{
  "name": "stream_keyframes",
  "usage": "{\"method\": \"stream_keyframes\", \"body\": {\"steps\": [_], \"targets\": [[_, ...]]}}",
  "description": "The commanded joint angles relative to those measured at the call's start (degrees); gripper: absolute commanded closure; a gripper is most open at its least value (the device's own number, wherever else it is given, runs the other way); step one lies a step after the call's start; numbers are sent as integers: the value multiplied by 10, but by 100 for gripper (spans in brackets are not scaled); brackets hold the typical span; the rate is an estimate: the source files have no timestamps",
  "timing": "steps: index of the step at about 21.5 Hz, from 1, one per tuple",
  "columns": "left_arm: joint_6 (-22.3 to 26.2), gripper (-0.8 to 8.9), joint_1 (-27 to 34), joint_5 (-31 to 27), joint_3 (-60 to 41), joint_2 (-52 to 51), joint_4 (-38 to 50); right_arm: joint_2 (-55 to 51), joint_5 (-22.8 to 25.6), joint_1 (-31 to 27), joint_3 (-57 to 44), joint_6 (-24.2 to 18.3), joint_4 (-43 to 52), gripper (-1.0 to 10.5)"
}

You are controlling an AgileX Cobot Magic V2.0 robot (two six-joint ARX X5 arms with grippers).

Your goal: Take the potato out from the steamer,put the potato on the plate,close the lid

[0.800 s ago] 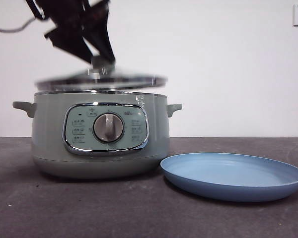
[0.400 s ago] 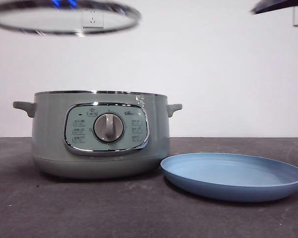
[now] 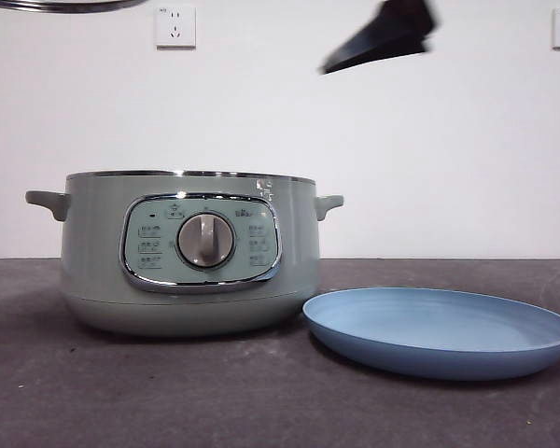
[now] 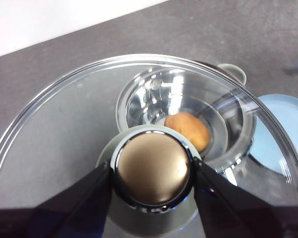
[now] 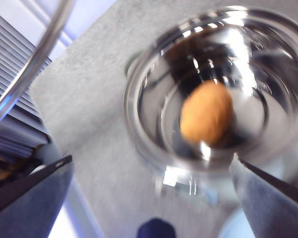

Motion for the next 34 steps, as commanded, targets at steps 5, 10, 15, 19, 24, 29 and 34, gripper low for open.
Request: {"method": "stream_keyframes", "body": {"steps": [5, 10, 15, 19, 24, 29, 34], "targets": [[-15, 822, 3, -13, 4, -84, -28, 226, 113, 68, 217, -43, -63, 319], [-15, 822, 3, -23, 4, -105, -49, 318, 178, 84, 251, -55, -57, 320], [-15, 822, 3, -22, 4, -106, -55, 362, 197, 88, 251, -62, -54, 320], [-15, 822, 3, -22, 4, -106, -56, 382, 198, 89, 251, -63, -51, 374], [-15, 822, 3, -22, 4, -106, -59, 385, 196, 89, 251, -64, -52, 966], [-15, 822, 3, -20, 4, -106, -58, 333, 201, 89, 251, -64, -54, 958], [-13, 822, 3, -19, 4, -105, -49, 204, 215, 87, 251, -67, -122, 959]]}}
